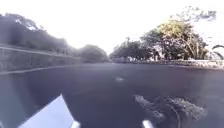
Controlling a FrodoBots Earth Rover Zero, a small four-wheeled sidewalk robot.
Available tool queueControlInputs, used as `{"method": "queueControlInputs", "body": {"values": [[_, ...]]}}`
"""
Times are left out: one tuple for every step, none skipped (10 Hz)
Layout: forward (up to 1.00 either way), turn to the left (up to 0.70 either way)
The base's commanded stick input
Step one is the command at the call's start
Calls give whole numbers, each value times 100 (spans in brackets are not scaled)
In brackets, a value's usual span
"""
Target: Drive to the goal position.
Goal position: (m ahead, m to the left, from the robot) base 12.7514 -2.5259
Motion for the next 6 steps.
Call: {"method": "queueControlInputs", "body": {"values": [[85,0],[85,0],[85,0],[85,0],[85,0],[85,0]]}}
